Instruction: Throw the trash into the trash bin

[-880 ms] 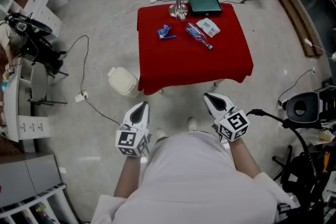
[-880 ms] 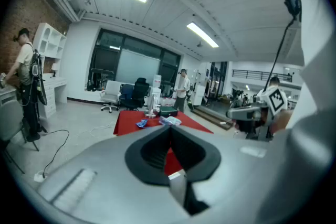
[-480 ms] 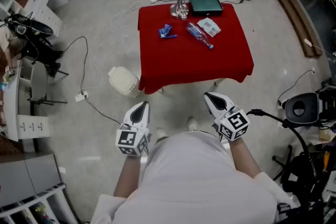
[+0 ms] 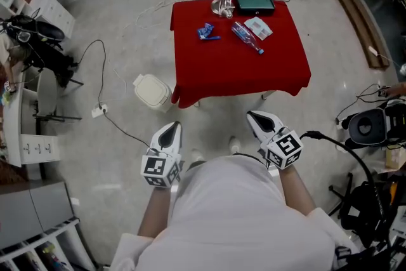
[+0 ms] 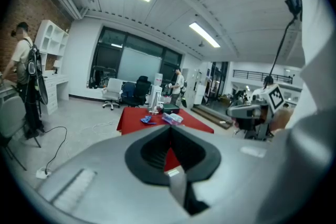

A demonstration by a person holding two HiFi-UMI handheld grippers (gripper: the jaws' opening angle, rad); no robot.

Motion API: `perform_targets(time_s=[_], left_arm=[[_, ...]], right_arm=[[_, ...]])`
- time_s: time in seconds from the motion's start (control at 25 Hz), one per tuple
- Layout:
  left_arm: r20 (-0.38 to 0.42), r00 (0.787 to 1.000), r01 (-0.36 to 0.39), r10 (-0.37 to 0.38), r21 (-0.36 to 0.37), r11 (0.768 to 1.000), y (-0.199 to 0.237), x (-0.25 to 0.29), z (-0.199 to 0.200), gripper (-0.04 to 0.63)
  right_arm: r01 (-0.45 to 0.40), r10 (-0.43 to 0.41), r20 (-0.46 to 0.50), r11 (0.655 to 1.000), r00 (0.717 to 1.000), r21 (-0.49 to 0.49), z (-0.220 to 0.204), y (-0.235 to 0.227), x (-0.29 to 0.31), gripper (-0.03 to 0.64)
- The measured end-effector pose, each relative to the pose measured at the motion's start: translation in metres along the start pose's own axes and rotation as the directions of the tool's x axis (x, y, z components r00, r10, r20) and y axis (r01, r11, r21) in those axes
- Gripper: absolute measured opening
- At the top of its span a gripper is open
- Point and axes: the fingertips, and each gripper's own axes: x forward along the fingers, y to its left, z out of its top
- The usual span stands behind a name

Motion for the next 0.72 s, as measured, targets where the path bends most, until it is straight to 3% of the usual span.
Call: perform_targets(time_s=[0.32, 0.52, 0.72], left_arm=[[0.01, 1.0, 0.003, -0.004, 0.086, 0.996, 0.038, -0.04, 0.002, 0.003], [-0.033, 0.999, 0.007, -0.005, 0.07, 0.998, 0.07, -0.055, -0.019, 0.003], [-0.033, 0.999, -0.039, 0.039, 0.014, 0.999, 0.096, -0.058, -0.016, 0.003]], right_arm=[[-0.087, 0.087, 0.026, 0.996, 0.996, 0.009, 0.003, 0.059, 0.04, 0.002], [-0.088, 0.088, 0.033, 0.996, 0.996, 0.017, 0.005, 0.079, 0.065, 0.002], [-0.08, 0.08, 0.007, 0.996, 0.997, 0.034, 0.007, 0.081, 0.083, 0.002]])
